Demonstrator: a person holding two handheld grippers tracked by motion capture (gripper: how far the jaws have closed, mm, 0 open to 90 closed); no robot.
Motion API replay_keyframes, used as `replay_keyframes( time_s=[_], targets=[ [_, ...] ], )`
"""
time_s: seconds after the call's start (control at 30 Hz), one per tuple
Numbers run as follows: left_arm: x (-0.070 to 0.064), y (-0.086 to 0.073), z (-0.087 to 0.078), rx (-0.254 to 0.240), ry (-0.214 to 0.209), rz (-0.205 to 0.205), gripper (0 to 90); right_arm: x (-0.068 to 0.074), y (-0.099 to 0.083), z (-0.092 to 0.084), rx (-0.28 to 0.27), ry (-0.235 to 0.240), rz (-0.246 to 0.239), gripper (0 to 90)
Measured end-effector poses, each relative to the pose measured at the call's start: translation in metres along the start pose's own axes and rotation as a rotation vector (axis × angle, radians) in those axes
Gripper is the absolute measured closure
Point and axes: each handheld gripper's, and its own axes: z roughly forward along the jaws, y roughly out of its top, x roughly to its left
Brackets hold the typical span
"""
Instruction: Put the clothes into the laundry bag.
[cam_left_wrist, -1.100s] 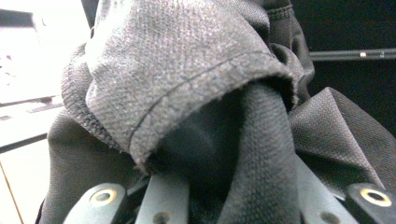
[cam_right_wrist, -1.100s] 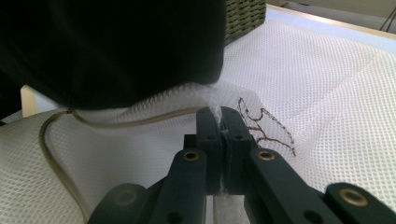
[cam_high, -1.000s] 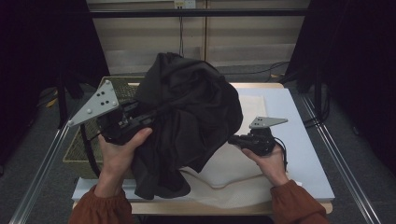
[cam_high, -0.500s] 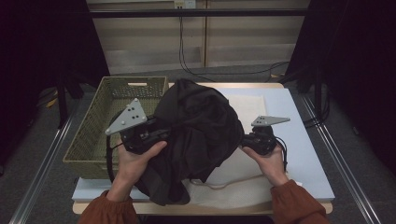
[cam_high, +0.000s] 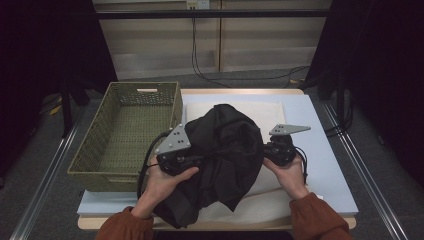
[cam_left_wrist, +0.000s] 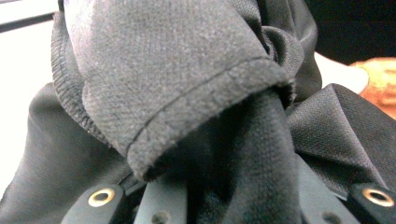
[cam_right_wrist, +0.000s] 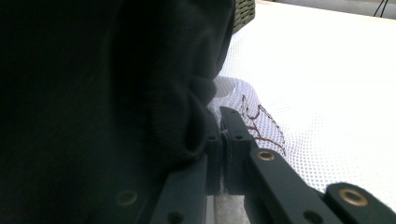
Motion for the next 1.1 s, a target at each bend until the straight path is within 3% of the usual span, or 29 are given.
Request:
replay_keyframes(
  time_s=[0.23, 0.53, 0.67, 0.8, 0.97, 1.1],
  targets=[
    [-0.010, -0.007, 0.025, 0.059, -0.041, 0.035, 76.1, -0.001, -0.001, 0.001, 0.009, -0.002, 0.000, 88.4],
    [-0.019, -0.024, 0.053, 0.111, -0.072, 0.033, 75.6, -0.003, -0.003, 0.003, 0.013, -0.009, 0.015, 88.8],
    [-0.024, -0.032, 0.064, 0.141, -0.072, 0.072, 75.3, -0.003, -0.004, 0.004, 0.024, -0.016, 0.014, 88.8],
    [-0.024, -0.039, 0.072, 0.143, -0.099, 0.038, 74.9, -0.004, -0.005, 0.005, 0.030, -0.020, 0.012, 88.8],
    [-0.025, -0.044, 0.079, 0.171, -0.121, 0.039, 74.5, -0.004, -0.005, 0.006, 0.033, -0.023, 0.012, 88.9],
    [-0.037, -0.054, 0.095, 0.238, -0.114, 0.098, 74.4, -0.003, -0.004, 0.007, 0.030, -0.030, 0.010, 89.0]
  ],
)
